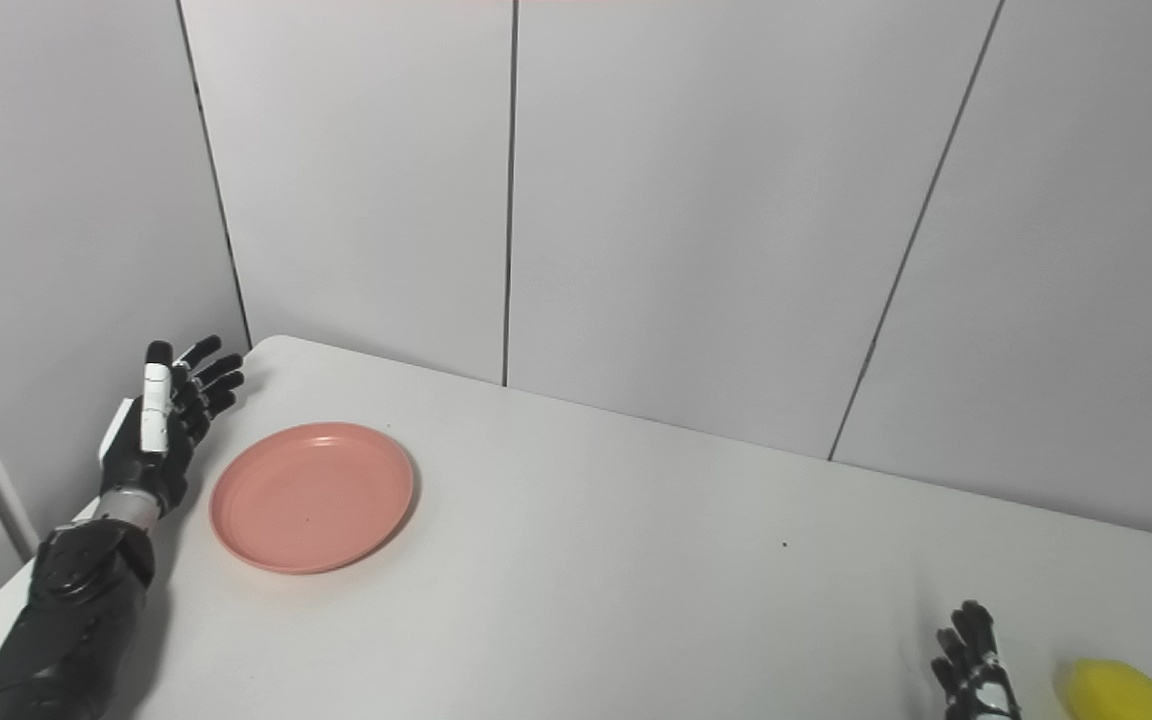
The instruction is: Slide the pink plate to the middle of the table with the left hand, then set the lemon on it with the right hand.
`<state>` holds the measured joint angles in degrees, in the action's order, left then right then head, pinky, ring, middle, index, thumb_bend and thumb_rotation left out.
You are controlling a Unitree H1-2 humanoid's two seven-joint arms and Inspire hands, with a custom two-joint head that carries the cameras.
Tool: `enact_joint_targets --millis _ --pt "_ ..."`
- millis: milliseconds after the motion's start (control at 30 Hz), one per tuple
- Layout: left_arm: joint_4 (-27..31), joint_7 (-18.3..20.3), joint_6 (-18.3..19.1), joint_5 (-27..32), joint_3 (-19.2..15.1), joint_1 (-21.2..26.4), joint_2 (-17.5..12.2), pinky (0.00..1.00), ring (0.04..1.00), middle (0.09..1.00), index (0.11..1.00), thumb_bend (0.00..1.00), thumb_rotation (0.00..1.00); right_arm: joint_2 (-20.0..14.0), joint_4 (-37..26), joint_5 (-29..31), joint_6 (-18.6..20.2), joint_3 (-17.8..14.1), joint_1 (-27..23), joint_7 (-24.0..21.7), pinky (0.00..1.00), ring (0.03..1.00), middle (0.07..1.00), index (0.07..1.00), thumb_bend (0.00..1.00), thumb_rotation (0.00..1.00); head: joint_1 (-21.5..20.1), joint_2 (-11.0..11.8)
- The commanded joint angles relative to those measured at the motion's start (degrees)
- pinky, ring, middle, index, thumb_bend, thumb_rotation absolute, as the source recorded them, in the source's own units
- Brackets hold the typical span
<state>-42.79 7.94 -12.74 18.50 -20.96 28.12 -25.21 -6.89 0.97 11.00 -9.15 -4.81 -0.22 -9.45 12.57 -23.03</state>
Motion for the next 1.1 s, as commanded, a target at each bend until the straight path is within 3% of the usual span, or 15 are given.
enact_joint_targets --millis 0,333,600,767,1067 --pt "0.9 0.5 -2.5 0.3 -0.1 3.0 -1.1 0.94 0.858 0.820 0.860 0.85 1.00 1.7 4.4 0.5 -0.6 0.7 4.6 -0.2 1.00 0.991 0.992 0.978 0.76 1.00 0.0 -0.1" --pt "-4.2 0.1 -5.6 -1.1 1.2 3.0 -1.1 0.91 0.871 0.820 0.846 0.85 1.00 1.7 4.3 0.2 -0.3 0.8 4.8 0.0 1.00 0.992 0.991 0.977 0.77 1.00 -0.2 -0.3" --pt "-7.1 0.6 -5.1 -1.0 1.7 3.1 -1.5 0.89 0.862 0.828 0.863 0.85 1.00 1.8 4.1 0.1 0.0 0.8 4.8 0.0 1.00 0.991 0.993 0.980 0.76 1.00 -0.3 -0.6" --pt "-5.1 0.1 -4.5 -1.7 2.2 2.3 -1.1 0.88 0.854 0.833 0.857 0.88 1.00 1.9 3.9 0.1 0.0 0.8 4.9 0.1 1.00 0.990 0.992 0.978 0.77 1.00 -0.6 -0.9" --pt "-5.2 1.3 -4.4 -1.4 2.6 1.5 -0.5 0.83 0.827 0.822 0.833 0.85 0.99 2.0 3.1 0.1 0.2 0.9 5.3 0.1 1.00 0.982 0.984 0.971 0.77 1.00 -0.9 -1.4"
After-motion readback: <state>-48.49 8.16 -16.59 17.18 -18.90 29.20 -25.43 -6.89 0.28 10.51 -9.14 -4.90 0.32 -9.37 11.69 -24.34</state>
